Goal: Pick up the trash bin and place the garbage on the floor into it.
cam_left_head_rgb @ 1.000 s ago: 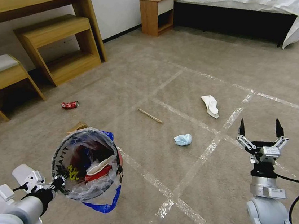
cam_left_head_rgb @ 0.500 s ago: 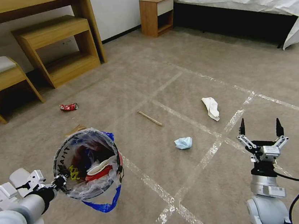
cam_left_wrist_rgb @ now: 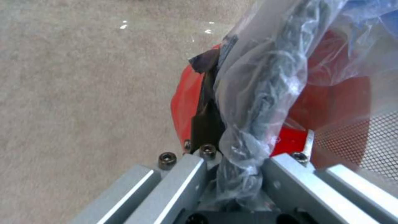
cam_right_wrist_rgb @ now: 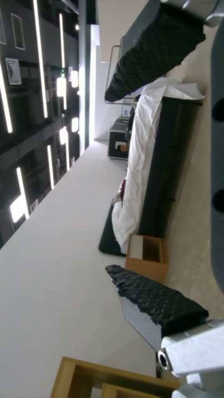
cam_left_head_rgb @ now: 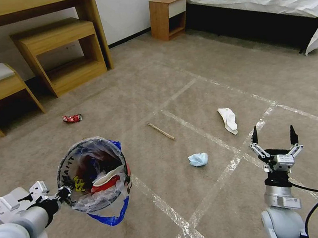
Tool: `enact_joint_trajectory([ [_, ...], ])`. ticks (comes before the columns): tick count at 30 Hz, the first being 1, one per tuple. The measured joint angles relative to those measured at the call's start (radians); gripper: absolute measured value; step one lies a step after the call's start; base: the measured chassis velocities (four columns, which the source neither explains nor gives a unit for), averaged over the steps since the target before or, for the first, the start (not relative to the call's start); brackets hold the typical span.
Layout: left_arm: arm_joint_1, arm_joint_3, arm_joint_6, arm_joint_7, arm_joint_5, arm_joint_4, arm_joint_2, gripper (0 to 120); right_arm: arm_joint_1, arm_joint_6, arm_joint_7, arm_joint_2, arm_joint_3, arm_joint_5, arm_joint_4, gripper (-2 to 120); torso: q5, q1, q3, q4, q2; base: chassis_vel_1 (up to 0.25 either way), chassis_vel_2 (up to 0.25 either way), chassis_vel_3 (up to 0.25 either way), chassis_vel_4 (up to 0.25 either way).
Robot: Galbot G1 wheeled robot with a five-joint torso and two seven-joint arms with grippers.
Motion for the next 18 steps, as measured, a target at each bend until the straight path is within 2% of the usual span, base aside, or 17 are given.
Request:
enact_joint_trajectory([
  [18,-0.008,-0.001,0.000,0.005,0.005,0.018,0.008,0,0.016,0.004,-0.003,0.005,-0.005,-0.005,-0.020,100,-0.0001,0.000,0.000,0.0002,0.000,-0.083,0.089,0.098,-0.091],
])
